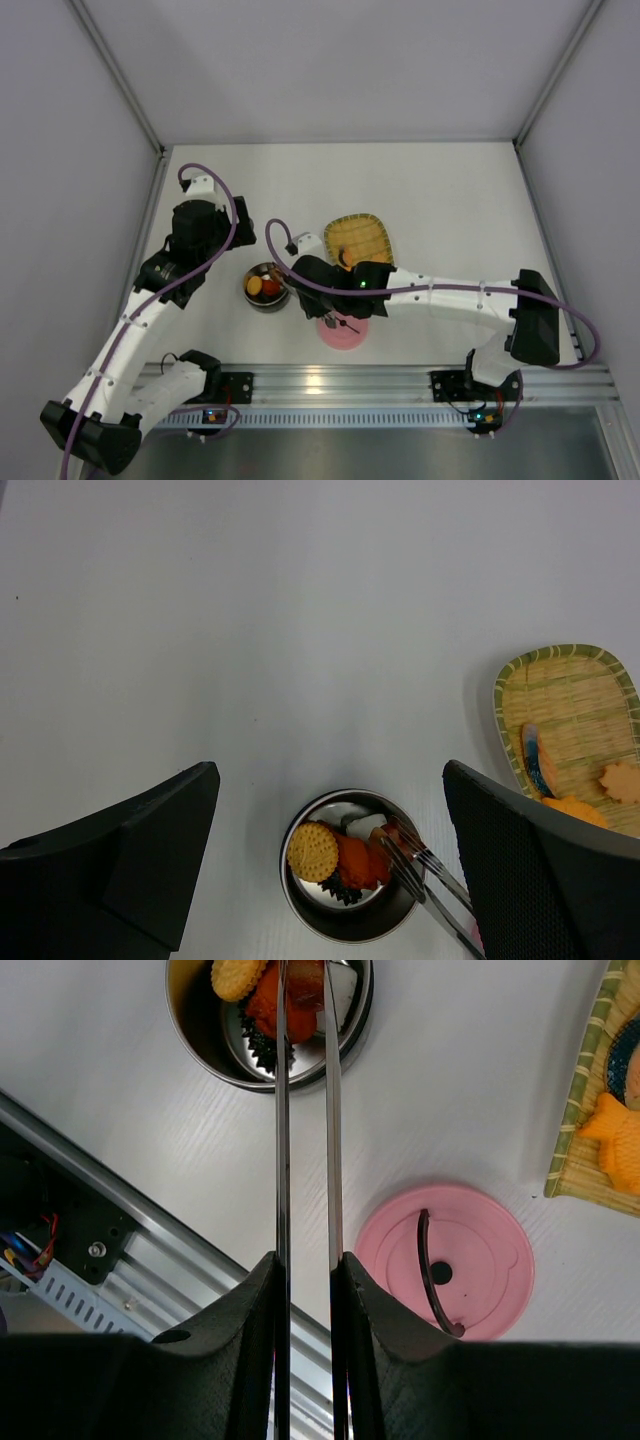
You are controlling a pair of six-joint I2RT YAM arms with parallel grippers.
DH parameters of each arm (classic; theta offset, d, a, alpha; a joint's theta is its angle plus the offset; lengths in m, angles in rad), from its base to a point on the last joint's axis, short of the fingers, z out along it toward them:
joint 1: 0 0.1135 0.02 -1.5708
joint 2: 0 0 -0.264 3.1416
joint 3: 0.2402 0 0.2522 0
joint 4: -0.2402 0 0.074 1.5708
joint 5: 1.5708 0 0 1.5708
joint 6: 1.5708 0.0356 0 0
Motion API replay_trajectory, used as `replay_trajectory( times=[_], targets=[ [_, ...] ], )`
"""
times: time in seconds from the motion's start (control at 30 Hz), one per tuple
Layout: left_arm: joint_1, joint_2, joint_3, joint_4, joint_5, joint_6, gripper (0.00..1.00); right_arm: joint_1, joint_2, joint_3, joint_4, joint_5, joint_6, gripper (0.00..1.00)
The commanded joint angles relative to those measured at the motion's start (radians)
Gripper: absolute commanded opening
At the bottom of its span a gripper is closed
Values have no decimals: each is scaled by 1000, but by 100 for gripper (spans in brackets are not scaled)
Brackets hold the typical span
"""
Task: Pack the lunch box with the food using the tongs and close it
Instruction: Place the fake food in the packing box, then pick up the fake food from the plate.
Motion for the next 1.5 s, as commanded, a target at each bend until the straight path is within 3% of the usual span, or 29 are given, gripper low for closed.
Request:
replay_trajectory(
  times=[0.0,0.2,0.33,0.63,1.1,1.47],
  targets=[
    [5,4,1,11,-4,-2,99,14,-15,54,67,3,16,25],
    [7,2,1,12,-2,-3,99,15,-18,49,70,3,18,39],
    [5,4,1,12,-2,-3,98,15,-21,56,64,11,19,42],
    [7,2,1,11,-4,-3,98,-9,-110,51,-20,136,27,45],
    [7,2,1,16,9,-5,99,-187,-481,-259,-239,270,150,45],
    [7,5,1,15,12,-3,99,-233,-478,-342,-258,291,168,45]
  ],
)
